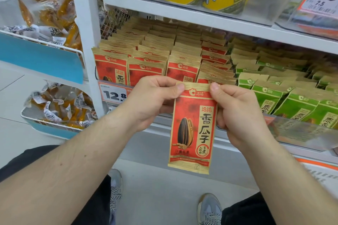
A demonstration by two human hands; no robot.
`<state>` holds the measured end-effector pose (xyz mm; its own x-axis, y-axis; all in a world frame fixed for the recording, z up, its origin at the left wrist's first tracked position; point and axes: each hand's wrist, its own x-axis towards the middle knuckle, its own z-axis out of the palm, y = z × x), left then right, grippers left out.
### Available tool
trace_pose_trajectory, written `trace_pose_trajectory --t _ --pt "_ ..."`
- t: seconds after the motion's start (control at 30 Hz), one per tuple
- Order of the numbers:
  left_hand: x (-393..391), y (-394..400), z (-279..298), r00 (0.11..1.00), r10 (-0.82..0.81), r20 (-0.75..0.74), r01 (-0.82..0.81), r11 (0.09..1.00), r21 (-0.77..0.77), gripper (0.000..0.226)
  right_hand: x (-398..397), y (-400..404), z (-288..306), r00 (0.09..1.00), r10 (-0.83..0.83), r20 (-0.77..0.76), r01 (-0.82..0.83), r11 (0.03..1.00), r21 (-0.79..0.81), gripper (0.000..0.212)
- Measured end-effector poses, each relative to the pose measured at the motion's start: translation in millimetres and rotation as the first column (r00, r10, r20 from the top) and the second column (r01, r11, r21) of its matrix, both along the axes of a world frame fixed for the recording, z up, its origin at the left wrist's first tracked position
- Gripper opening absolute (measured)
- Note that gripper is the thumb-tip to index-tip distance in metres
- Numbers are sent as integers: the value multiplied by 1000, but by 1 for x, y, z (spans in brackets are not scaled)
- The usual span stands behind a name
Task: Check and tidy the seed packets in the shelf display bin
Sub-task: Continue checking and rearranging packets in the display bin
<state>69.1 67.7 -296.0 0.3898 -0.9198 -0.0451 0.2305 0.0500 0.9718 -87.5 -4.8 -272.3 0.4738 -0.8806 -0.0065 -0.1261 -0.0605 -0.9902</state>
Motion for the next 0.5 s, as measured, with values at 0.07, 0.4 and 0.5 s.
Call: trace_pose_trajectory --t 0.07,0.4,0.5 --pt "0 0 0 1000 4 3 -4 1000 0 16 -1 -2 -1 1000 11 -10 -12 1000 -9 36" --pt "-11 2 -1 994 -63 85 55 994 96 27 -8 -9 3 998 -4 56 3 1000 8 36" --pt "-11 1 3 997 11 70 -15 998 64 24 -13 -10 3 997 79 -18 -78 996 41 34"
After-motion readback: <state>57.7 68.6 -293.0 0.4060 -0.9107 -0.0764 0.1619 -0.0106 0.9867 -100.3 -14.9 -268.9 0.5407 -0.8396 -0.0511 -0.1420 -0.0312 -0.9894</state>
